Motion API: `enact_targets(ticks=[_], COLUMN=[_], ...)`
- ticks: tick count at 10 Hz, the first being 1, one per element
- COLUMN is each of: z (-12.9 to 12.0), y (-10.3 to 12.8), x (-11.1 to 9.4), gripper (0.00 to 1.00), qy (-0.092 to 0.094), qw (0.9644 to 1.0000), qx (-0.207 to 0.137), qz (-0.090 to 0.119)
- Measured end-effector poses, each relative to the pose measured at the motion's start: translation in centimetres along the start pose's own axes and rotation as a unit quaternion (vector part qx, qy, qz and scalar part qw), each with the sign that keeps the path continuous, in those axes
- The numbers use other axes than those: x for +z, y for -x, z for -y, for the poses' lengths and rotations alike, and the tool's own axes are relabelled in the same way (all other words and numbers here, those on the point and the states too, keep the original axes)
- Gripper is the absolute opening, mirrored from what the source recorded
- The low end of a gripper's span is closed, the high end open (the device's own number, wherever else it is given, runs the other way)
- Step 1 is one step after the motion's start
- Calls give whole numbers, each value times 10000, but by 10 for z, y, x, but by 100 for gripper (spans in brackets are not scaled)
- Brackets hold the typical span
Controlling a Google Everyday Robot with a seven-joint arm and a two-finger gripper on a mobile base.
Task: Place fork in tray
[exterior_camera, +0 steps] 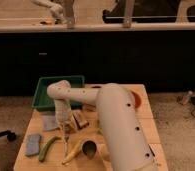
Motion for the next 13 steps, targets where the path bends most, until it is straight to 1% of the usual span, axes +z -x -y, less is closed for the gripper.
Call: enact_targets(ticks=[1, 2, 3, 7, 9, 10, 11, 13], z=[-1, -1, -1, 1, 1, 0, 6, 11], y=[-1, -1, -1, 0, 0, 0, 5, 10], x=[-1, -2, -3, -2, -1, -4, -15, -28], gripper=[13, 5, 1, 0, 0, 0, 0, 0], qy=[9, 7, 8, -43, -15, 52, 112, 167], qw=[10000, 10000, 10000, 10000, 10000, 9999, 9996, 9989], qx=[4, 1, -1, -49, -64, -81, -131, -163], qz=[-10, -8, -7, 5, -18, -86, -230, -410])
